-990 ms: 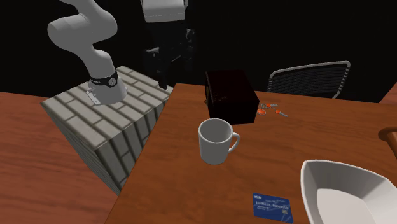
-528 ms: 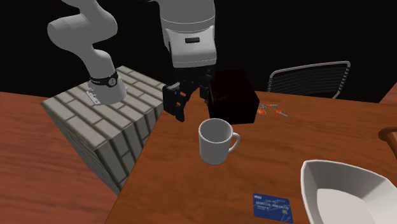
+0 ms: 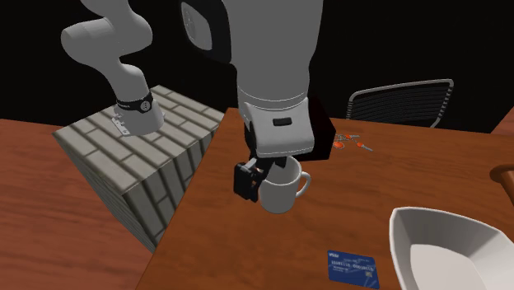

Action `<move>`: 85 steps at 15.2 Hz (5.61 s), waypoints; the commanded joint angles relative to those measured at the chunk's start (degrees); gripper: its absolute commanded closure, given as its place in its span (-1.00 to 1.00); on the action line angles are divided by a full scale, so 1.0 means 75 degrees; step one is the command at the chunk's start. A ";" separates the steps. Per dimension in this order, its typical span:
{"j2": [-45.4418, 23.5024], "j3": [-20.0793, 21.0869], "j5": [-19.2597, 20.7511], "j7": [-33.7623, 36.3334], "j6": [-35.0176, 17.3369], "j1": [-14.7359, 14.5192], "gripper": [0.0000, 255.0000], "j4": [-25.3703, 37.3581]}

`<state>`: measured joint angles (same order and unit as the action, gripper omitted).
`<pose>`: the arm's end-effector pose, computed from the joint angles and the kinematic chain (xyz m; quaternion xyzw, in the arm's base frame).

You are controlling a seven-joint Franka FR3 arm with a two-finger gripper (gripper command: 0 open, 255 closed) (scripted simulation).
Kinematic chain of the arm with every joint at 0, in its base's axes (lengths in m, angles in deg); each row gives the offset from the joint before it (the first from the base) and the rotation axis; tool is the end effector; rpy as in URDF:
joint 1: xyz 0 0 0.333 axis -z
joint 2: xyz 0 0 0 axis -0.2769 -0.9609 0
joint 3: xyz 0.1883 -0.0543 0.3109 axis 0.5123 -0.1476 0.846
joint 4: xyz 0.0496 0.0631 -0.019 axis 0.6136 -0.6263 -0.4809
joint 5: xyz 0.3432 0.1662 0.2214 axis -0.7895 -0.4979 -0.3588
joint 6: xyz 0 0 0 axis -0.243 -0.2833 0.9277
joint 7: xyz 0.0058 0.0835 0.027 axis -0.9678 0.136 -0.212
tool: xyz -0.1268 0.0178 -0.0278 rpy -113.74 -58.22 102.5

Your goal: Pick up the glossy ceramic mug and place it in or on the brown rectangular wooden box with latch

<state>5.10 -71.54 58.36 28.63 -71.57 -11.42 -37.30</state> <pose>0.7358 -0.1294 0.3793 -0.9991 0.0029 0.0263 0.0339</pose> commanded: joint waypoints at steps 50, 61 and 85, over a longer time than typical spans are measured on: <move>0.0272 -0.0033 0.0081 0.0173 0.2177 0.0044 1.00 0.1918; 0.1226 0.0210 0.0217 0.1077 0.2268 -0.0639 1.00 0.1123; 0.2311 0.0953 0.0329 0.2946 0.0770 -0.1893 1.00 -0.1315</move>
<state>22.31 -64.41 60.84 50.75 -64.98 -25.59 -46.27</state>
